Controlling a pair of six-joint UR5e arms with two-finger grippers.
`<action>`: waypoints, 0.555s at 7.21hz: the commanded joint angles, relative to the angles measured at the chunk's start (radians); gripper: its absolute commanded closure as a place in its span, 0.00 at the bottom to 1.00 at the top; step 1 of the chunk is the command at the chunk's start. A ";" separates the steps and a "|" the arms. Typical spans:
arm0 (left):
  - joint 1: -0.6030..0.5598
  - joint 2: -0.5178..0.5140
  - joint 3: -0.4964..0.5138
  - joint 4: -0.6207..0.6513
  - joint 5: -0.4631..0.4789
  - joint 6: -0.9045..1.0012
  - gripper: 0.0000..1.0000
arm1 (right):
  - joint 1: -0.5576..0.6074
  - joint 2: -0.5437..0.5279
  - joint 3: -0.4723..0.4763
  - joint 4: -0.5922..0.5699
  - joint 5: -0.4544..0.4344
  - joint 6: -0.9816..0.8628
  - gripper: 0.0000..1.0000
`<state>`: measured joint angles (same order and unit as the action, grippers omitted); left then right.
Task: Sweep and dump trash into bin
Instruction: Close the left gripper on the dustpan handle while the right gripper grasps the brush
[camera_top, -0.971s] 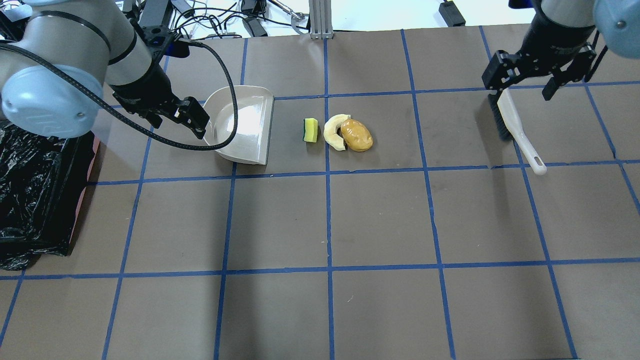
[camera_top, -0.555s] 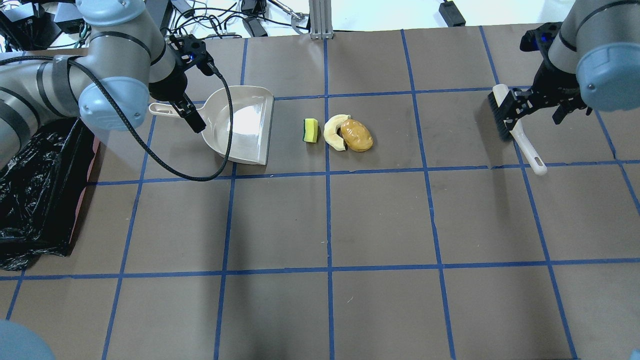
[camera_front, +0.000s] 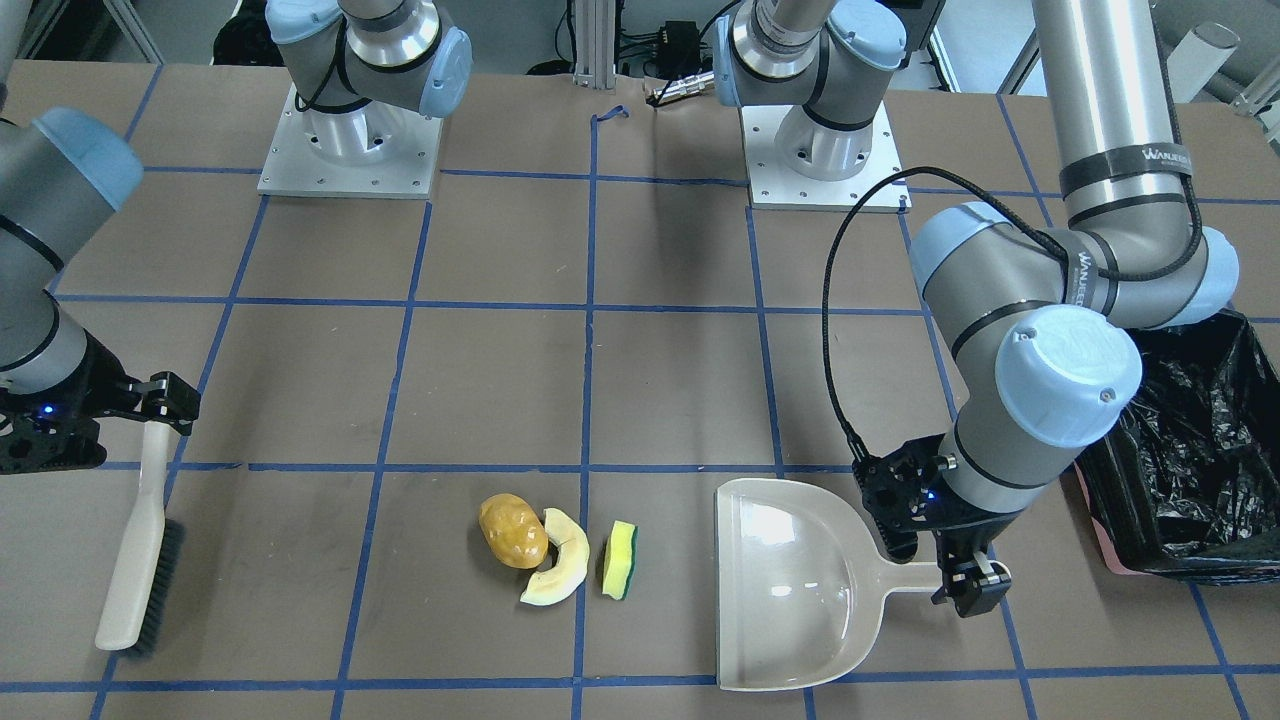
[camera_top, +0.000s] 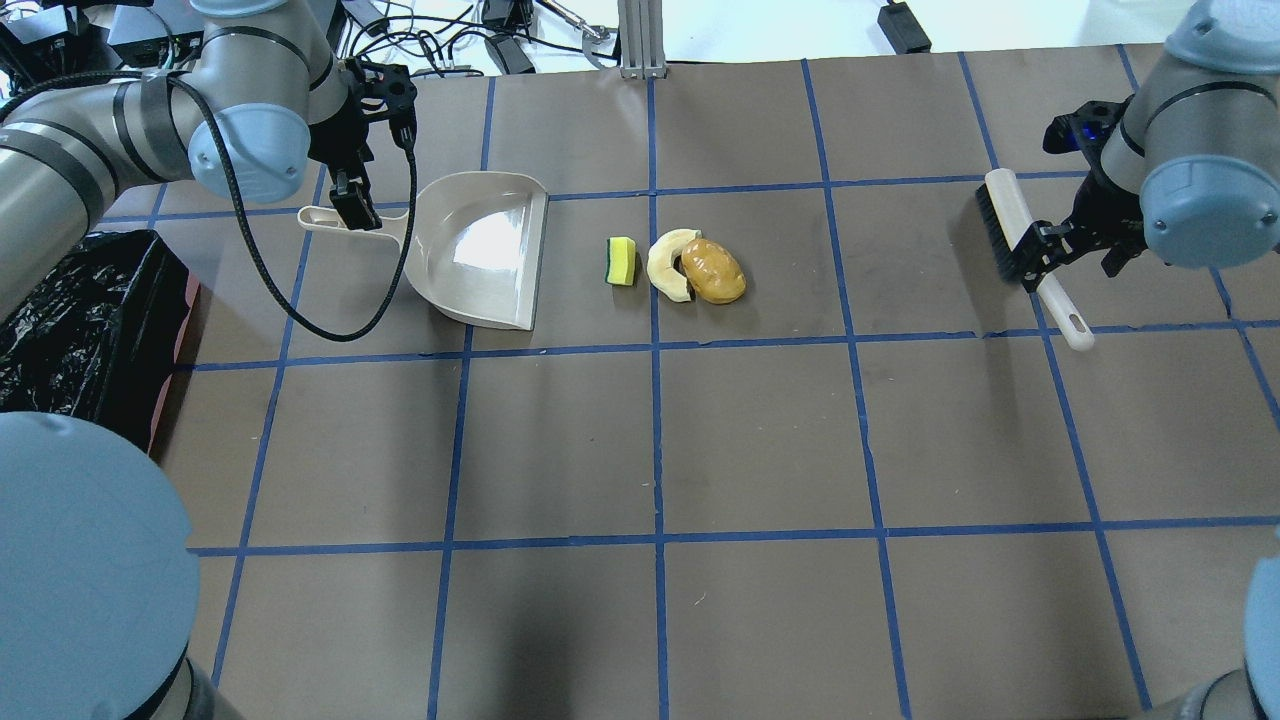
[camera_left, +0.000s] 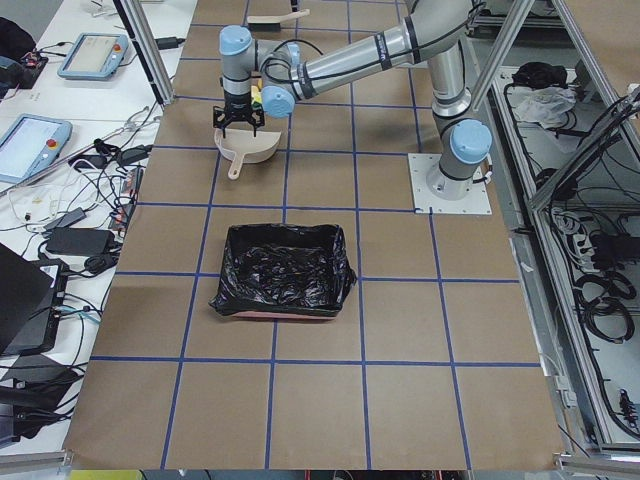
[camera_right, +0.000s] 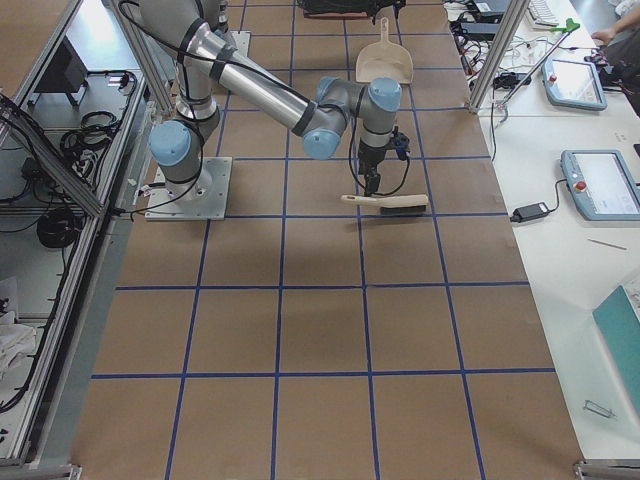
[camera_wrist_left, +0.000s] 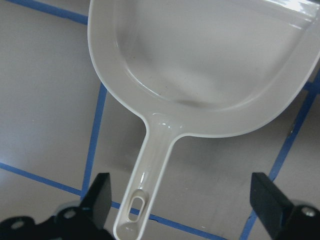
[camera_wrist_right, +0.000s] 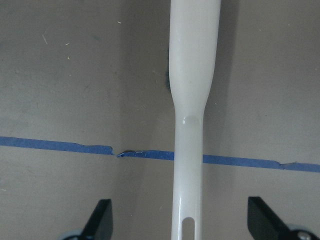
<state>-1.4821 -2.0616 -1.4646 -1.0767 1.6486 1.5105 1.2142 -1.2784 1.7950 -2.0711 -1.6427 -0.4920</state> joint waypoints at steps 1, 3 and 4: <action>0.006 -0.070 0.040 -0.017 -0.001 0.216 0.02 | -0.022 0.031 0.035 -0.052 0.024 -0.065 0.07; 0.045 -0.089 0.043 -0.026 -0.016 0.235 0.02 | -0.038 0.033 0.084 -0.136 0.021 -0.103 0.07; 0.048 -0.091 0.049 -0.026 -0.016 0.223 0.02 | -0.039 0.031 0.092 -0.154 0.014 -0.120 0.13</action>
<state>-1.4442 -2.1461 -1.4202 -1.1016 1.6356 1.7347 1.1800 -1.2469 1.8688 -2.1891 -1.6225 -0.5868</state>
